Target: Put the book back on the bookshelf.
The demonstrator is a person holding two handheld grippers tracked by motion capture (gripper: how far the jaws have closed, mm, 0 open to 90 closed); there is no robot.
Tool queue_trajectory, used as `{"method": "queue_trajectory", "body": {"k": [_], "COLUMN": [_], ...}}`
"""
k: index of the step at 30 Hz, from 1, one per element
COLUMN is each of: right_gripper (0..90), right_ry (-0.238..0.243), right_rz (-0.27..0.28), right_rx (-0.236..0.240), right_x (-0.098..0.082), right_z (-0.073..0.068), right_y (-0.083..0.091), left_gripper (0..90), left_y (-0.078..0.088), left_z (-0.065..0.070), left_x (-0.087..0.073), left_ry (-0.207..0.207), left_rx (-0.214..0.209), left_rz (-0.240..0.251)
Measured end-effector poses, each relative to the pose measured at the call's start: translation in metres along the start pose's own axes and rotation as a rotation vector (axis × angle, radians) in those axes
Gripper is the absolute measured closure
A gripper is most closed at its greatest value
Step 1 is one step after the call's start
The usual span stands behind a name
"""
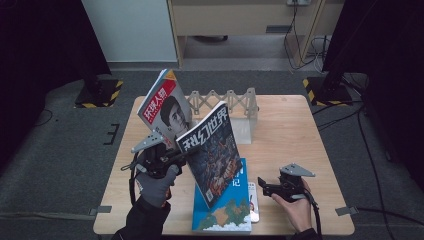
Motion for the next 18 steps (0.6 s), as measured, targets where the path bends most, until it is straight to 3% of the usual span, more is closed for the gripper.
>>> {"method": "queue_trajectory", "body": {"k": [7,18], "right_gripper": [6.2,5.5], "right_ry": [0.008,0.028], "right_rz": [-0.01,-0.062], "right_rx": [-0.024,-0.07], "right_x": [-0.001,-0.007], "right_z": [0.005,0.016], "right_y": [0.0,-0.004], "left_gripper": [82.3,82.3], "left_y": [0.01,0.026], "left_z": [-0.004,-0.02], "left_x": [0.019,0.056], "left_ry": [-0.015,-0.048], "left_rx": [0.036,0.151], "left_rz": [0.048,0.137]}}
Point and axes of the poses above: each handheld gripper's, and its own axes: y roughly backward along the jaws, x roughly out of its top, z roughly to its right, the point moved 1 cm from there along -y, roughly forward along the jaws, and after that the axes turned 3 degrees about x, right-handed, at the moved point
